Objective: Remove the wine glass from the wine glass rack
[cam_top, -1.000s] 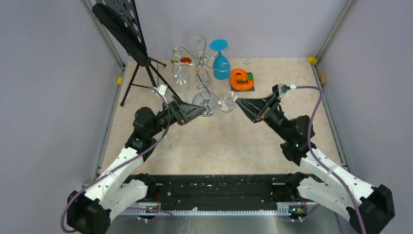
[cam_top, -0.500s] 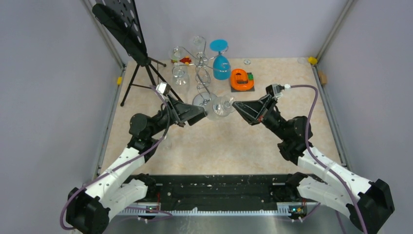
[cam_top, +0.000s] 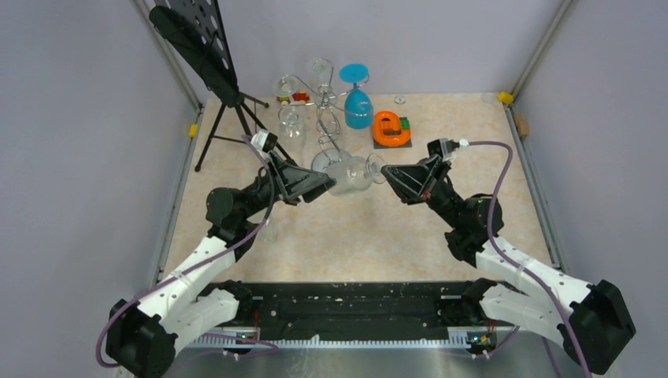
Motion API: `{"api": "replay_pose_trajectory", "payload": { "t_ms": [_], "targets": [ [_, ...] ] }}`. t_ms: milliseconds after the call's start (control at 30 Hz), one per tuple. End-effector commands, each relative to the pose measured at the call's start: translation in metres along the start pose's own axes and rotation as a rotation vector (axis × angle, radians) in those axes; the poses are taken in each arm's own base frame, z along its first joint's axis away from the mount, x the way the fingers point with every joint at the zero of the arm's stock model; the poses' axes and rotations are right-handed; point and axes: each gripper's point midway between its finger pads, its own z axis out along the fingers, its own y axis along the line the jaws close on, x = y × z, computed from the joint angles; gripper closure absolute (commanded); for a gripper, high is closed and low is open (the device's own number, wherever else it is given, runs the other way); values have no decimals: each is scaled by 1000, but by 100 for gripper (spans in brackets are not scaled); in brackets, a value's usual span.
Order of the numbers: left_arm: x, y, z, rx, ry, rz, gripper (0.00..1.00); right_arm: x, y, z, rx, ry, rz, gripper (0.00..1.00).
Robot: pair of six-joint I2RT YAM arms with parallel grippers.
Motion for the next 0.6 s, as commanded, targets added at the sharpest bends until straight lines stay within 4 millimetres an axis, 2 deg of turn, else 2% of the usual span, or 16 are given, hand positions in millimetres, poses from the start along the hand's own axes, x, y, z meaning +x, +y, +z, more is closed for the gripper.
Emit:
{"api": "replay_pose_trajectory", "payload": {
  "t_ms": [0,100,200,267,333,433,567],
  "targets": [
    [17,-58,1,202,81,83,46,0,9,-4,-76,-15,24,100],
    [19,-65,3,233,99,96,48,-4,6,-5,-64,-41,-2,100],
    [22,-71,5,258,118,110,58,-7,0,-5,-35,-60,-20,100],
    [23,-73,4,270,120,111,67,-8,0,-6,-39,-65,-20,100],
    [24,-73,2,273,118,113,83,-9,0,-8,-41,-74,-20,100],
    [25,-74,0,276,109,128,98,-10,-2,-10,-27,-83,-20,100],
    [23,-70,1,254,96,153,100,-7,4,-6,-33,-66,-51,100]
  ]
}}
